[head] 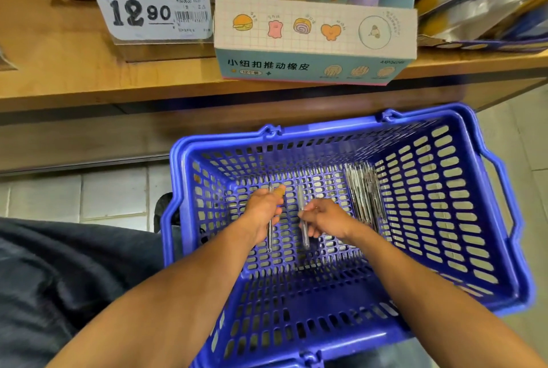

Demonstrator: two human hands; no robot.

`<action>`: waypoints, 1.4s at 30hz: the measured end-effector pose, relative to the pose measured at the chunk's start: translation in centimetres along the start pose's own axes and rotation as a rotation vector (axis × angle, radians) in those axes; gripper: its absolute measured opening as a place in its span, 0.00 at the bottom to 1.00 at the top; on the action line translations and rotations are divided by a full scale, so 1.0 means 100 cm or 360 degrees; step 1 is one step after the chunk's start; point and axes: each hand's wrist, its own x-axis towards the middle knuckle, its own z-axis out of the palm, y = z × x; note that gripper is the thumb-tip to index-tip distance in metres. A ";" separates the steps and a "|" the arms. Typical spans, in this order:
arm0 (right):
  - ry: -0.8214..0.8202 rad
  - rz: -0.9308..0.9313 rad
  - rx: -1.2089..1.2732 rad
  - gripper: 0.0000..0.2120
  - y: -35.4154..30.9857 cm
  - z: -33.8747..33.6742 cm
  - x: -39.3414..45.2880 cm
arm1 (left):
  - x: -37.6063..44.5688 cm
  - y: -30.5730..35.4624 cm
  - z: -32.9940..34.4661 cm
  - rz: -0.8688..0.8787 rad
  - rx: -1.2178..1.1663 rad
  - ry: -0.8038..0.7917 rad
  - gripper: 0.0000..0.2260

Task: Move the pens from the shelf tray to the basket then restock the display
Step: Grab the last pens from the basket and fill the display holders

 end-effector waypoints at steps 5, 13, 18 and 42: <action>-0.0236 -0.0169 0.0155 0.08 -0.018 0.020 -0.015 | 0.002 -0.001 0.002 -0.0023 -0.0026 -0.0061 0.16; 0.0817 0.0093 -0.0378 0.06 0.002 -0.032 0.006 | -0.003 0.001 0.000 -0.0072 -0.0044 -0.0169 0.10; 0.1077 0.0516 -0.1063 0.12 0.026 -0.045 0.005 | -0.003 0.003 -0.002 -0.0080 -0.0043 -0.0178 0.14; 0.0751 0.0566 -0.0921 0.15 0.033 -0.038 0.006 | 0.001 -0.003 -0.003 -0.0059 -0.0153 -0.0071 0.17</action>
